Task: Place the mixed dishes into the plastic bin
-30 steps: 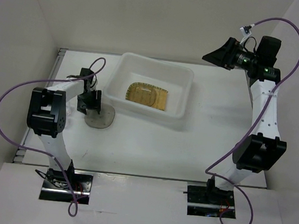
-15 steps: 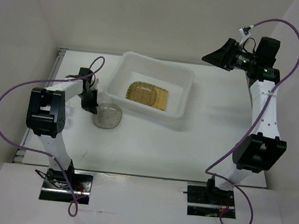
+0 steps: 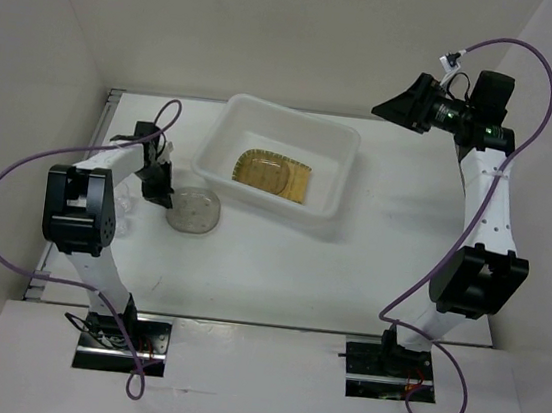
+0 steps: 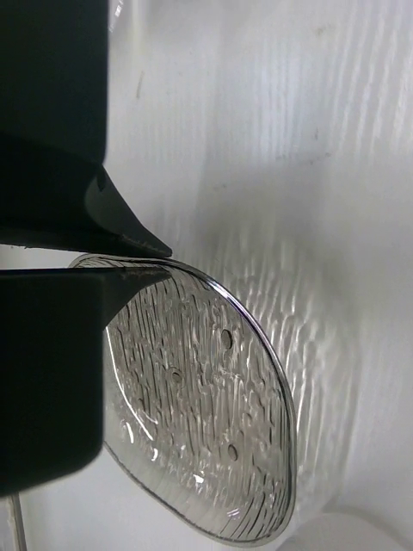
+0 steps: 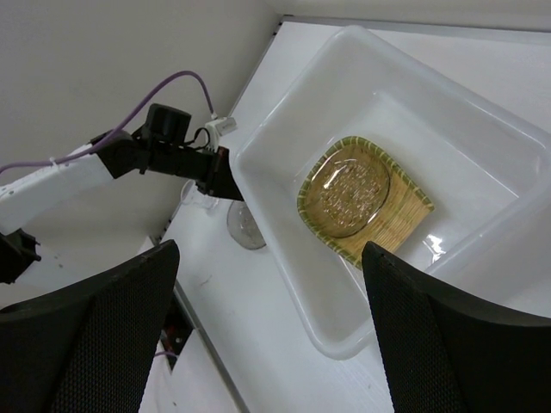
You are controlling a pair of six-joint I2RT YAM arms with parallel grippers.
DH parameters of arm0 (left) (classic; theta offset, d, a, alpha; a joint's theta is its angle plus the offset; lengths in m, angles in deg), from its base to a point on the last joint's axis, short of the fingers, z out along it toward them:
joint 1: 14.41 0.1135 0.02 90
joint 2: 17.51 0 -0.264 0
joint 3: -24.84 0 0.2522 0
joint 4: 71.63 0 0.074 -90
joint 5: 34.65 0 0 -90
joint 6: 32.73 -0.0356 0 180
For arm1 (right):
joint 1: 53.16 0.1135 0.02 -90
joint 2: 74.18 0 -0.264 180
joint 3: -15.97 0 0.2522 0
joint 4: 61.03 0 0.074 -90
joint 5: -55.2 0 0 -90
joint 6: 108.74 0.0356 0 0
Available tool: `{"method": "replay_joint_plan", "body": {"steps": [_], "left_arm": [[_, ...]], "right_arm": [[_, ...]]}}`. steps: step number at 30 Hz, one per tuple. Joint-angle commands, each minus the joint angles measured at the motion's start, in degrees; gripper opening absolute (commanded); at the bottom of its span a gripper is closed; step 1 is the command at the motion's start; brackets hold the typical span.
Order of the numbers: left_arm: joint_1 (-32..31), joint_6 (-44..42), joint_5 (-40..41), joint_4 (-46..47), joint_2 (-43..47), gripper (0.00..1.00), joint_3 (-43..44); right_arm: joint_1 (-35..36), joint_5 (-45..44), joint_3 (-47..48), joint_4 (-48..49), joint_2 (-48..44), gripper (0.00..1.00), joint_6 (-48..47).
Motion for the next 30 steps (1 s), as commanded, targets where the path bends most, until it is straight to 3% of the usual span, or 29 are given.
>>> {"method": "replay_joint_plan", "body": {"steps": [1,11,19,30], "left_arm": [[1.8,-1.4,3.7,-5.4,2.9,0.0,3.1],[2.8,-2.0,6.8,-18.0,6.6,0.0,15.7],[2.8,-2.6,5.6,-20.5,13.7,0.0,14.0],[4.4,1.9,18.6,-22.9,17.2,0.0,19.6]], "right_arm": [[0.2,0.7,-0.8,1.1,-2.7,0.91,-0.6],[0.2,0.7,-2.4,1.1,-3.2,0.91,-0.6],[0.2,0.2,-2.9,1.6,-3.2,0.91,-0.6],[0.2,0.2,-2.9,1.1,-3.2,0.91,-1.1]]}}
